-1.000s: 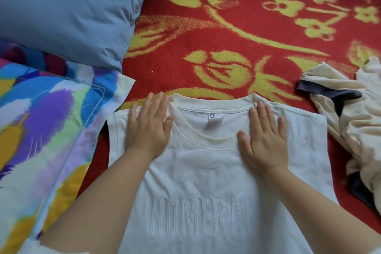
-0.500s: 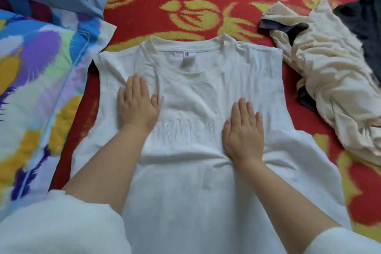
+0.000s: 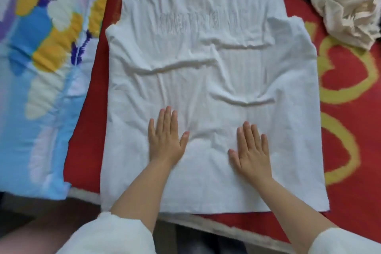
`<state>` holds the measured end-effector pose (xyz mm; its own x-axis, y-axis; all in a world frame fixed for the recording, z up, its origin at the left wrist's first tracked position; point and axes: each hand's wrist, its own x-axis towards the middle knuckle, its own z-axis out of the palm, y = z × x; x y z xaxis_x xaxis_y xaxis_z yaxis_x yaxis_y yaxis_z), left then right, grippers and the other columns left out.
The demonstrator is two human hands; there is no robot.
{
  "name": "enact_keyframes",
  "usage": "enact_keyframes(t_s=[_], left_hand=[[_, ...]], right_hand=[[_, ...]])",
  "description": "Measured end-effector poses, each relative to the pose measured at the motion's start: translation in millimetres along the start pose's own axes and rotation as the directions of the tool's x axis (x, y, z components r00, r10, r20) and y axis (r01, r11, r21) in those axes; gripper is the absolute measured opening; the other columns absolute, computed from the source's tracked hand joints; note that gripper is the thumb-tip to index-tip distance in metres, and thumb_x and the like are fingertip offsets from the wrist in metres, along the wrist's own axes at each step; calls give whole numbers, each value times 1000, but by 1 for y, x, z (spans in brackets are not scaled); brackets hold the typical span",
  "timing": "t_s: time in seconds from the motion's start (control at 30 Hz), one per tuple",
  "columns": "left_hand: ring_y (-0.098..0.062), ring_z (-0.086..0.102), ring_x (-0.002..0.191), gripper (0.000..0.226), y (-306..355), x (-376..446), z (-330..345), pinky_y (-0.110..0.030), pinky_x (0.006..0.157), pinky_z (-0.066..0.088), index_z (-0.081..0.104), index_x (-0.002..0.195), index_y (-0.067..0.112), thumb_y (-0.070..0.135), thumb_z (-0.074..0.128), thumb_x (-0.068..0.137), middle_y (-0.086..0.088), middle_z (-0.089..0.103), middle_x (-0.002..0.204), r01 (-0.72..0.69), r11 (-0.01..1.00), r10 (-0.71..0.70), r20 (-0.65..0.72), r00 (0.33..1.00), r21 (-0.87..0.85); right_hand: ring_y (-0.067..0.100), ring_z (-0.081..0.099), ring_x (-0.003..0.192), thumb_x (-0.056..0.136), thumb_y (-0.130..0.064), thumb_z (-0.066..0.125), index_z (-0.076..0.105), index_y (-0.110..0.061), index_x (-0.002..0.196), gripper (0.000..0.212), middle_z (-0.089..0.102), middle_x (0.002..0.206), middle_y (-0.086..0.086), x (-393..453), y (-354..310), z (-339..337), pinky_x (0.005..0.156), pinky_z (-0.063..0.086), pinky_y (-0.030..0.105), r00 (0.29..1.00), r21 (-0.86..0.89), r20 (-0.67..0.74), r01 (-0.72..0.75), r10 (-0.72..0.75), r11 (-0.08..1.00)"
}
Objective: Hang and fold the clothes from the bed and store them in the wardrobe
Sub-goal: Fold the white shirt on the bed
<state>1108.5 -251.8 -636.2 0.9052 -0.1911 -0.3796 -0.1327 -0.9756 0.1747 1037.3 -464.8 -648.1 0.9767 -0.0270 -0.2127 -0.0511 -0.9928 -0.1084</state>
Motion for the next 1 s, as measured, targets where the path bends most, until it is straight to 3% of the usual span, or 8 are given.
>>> enact_keyframes(t_s=[0.17, 0.3, 0.37, 0.47, 0.57, 0.67, 0.83, 1.0], left_hand=[[-15, -29, 133, 86, 4, -80, 32, -34, 96, -33, -25, 133, 16, 65, -15, 62, 1, -34, 138, -63, 990, 44, 149, 988, 126], [-22, 10, 140, 102, -3, -128, 42, -43, 109, -4, 27, 139, 6, 76, 21, 65, -17, 37, 144, -269, 951, 246, 155, 957, 153], [-23, 17, 134, 100, -12, -152, 52, -42, 111, 0, 35, 130, 3, 73, 46, 60, -18, 51, 132, -353, 914, 330, 141, 933, 198], [-28, 36, 118, 103, -34, -165, 54, -40, 105, 17, 39, 121, 1, 20, 86, 32, -20, 61, 119, -326, 919, 328, 29, 944, 221], [-27, 43, 91, 77, -56, -163, 42, -37, 69, 48, 52, 104, 2, -13, 72, 31, -21, 67, 94, -241, 950, 274, -159, 948, 198], [-28, 49, 56, 31, -63, -151, 16, -23, 38, 37, 57, 67, 0, -12, 41, 43, -16, 55, 56, -276, 935, 318, -179, 931, 225], [-26, 48, 34, 28, -63, -148, -6, -9, 50, 3, 49, 45, -2, -23, 51, 25, -14, 41, 42, -314, 931, 336, -99, 937, 188], [-29, 54, 98, 27, -55, -172, -34, -31, 63, 32, 51, 104, 3, -8, 38, 83, -12, 56, 98, -134, 933, 31, 297, 954, 334]], right_hand=[[19, -12, 143, 88, -69, 5, -4, -17, 148, 80, -16, 155, 3, -92, 22, 16, 113, -7, 36, 975, -46, 96, 207, -202, 977], [23, -5, 144, 87, -64, 20, 9, -15, 148, 79, 5, 156, 12, -130, 38, 12, 113, -3, 38, 945, -71, 59, 326, -322, 943], [30, 27, 137, 79, -42, 45, 33, -7, 137, 69, 40, 142, 19, -136, 40, 6, 112, 13, 40, 945, -47, -23, 324, -326, 945], [40, 60, 105, 60, 0, 62, 60, 5, 111, 52, 62, 115, 24, -129, 48, -7, 87, 47, 53, 978, -45, -57, 201, -203, 979], [38, 61, 69, 58, 0, 28, 65, 5, 79, 43, 66, 80, 23, -117, 66, -22, 50, 50, 38, 970, -73, -117, 206, -214, 976], [31, 49, 38, 53, -1, 22, 53, 3, 55, 31, 47, 46, 16, -100, 62, -45, 41, 12, 15, 954, -42, -119, 272, -275, 961], [31, 56, 88, 85, 3, 34, 45, -13, 121, 40, 59, 100, 12, -94, 43, -76, 57, 29, 30, 947, -168, 318, 11, 44, 986], [30, 57, 99, 85, 3, 34, 40, -22, 133, 54, 55, 117, 10, -121, 47, -90, 65, 36, 28, 883, -117, 466, 12, 44, 993]])
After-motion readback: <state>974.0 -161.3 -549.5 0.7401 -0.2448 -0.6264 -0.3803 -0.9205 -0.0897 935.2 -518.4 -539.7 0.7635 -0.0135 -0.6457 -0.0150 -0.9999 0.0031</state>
